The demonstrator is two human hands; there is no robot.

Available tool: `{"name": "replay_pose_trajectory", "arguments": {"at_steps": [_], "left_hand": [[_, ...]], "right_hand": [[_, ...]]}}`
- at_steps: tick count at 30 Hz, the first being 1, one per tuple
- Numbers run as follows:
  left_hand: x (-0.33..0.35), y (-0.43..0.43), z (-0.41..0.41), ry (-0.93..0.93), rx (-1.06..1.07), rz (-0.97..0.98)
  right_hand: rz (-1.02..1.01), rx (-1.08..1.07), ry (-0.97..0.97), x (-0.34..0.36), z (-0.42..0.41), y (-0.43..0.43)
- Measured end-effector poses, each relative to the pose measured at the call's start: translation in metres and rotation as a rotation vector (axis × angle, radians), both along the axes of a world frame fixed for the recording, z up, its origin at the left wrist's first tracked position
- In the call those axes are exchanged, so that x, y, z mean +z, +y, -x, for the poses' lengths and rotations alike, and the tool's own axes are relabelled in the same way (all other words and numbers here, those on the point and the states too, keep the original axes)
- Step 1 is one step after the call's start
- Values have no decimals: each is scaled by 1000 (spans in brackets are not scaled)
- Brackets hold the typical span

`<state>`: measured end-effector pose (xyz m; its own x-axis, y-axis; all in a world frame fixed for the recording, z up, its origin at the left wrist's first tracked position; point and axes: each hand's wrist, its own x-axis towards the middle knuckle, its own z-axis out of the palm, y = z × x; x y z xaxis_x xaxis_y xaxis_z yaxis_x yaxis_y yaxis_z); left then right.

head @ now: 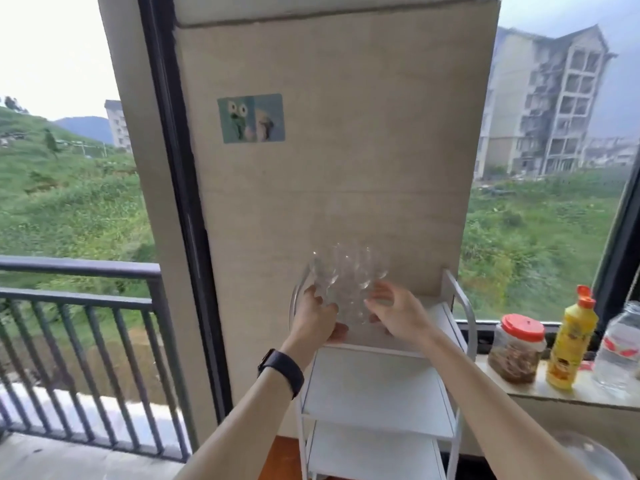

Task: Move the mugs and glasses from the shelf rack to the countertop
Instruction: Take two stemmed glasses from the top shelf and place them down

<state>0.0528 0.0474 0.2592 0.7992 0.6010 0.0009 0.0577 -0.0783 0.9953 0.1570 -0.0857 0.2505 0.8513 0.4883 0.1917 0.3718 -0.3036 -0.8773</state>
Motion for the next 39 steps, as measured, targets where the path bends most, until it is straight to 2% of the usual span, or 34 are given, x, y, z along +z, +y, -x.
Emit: {"name": "replay_pose_trajectory", "arguments": {"at_steps": [8, 12, 16, 24, 29, 33, 39], "left_hand": [[8, 5, -13, -55, 12, -17], [6, 7, -7, -69, -40, 20], [5, 8, 0, -87, -101, -43], [12, -7, 24, -158, -281, -161], [-3, -35, 31, -172, -412, -187], [-17, -76, 33, -196, -547, -139], [-45, -173, 30, -177, -784, -188]], "right_hand": [[-176, 222, 229, 14, 1, 12], [-213, 249, 232, 14, 1, 7], [-225, 246, 188, 14, 8, -6], [-296, 56, 60, 20, 48, -64], [-285, -85, 39, -4, 87, -127], [-257, -229, 61, -32, 120, -185], [-218, -474, 125, -62, 169, -287]]}}
